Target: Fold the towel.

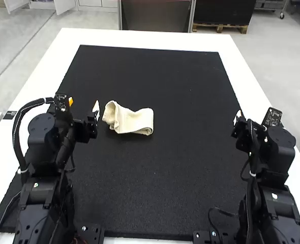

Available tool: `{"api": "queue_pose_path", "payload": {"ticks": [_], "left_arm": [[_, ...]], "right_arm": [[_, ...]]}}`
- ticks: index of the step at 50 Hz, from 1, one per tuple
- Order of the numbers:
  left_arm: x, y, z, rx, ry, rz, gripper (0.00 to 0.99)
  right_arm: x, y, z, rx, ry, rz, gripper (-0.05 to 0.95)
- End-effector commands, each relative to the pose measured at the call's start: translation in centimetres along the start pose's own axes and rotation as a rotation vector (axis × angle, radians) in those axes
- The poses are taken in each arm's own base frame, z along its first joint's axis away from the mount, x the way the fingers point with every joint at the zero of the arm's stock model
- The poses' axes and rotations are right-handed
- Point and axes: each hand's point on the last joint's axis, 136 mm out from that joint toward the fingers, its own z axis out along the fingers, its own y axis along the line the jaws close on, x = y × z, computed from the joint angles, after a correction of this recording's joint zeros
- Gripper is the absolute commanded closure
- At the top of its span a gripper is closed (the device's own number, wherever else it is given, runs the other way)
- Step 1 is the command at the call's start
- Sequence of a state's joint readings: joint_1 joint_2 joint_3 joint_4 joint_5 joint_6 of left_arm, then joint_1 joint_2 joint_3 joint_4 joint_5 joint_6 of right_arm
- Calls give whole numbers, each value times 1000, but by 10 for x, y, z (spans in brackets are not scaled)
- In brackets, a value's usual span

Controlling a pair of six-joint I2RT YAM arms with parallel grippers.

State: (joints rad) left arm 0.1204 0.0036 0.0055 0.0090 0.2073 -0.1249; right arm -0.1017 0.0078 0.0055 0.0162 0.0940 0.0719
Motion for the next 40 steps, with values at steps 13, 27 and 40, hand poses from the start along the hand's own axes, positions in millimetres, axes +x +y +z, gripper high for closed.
{"api": "queue_pose_path", "payload": {"ticks": [13, 27, 40], "left_arm": [[2, 5, 0, -29, 6, 153, 34], [2, 7, 0, -33, 6, 153, 34], [2, 7, 0, -35, 4, 154, 34]], "right_arm": [[1, 0, 0, -7, -2, 19, -10], [1, 0, 0, -6, -2, 21, -10], [1, 0, 0, -6, -2, 21, -10]]}}
